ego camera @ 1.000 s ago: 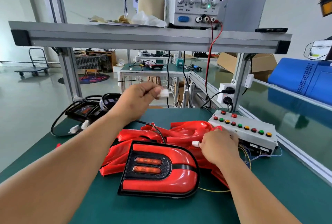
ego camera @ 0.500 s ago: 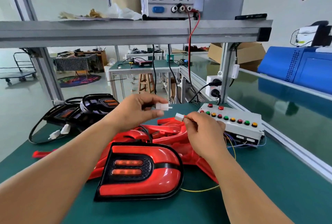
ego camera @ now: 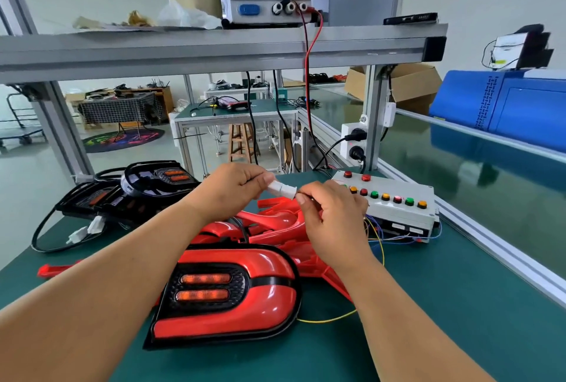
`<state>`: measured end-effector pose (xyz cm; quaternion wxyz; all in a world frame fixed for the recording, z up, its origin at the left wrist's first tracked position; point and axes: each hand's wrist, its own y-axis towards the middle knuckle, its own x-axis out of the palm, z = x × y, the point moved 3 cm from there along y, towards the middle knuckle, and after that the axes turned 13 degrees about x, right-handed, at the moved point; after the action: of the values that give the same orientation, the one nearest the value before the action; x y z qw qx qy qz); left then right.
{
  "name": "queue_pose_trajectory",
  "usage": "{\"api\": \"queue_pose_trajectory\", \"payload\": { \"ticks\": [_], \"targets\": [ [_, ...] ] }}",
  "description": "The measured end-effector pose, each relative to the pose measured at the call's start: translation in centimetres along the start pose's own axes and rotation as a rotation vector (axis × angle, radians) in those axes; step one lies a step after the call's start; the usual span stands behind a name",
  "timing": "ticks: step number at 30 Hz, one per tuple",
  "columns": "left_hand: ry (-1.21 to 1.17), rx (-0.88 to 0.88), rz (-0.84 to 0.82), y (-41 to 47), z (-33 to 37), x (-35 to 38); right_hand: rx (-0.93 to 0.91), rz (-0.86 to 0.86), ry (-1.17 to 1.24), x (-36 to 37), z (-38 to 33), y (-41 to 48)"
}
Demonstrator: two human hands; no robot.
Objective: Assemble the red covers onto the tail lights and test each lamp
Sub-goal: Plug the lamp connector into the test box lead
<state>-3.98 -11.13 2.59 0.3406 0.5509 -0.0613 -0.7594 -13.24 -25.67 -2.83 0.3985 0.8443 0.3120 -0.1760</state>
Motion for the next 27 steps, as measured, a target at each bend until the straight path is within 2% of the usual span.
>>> {"api": "queue_pose_trajectory", "payload": {
  "ticks": [27],
  "targets": [
    [-0.010,-0.091,-0.061,1.1,0.5,2.2,-0.052,-0.030,0.137,0.9,-0.1,-0.2]
  ]
}}
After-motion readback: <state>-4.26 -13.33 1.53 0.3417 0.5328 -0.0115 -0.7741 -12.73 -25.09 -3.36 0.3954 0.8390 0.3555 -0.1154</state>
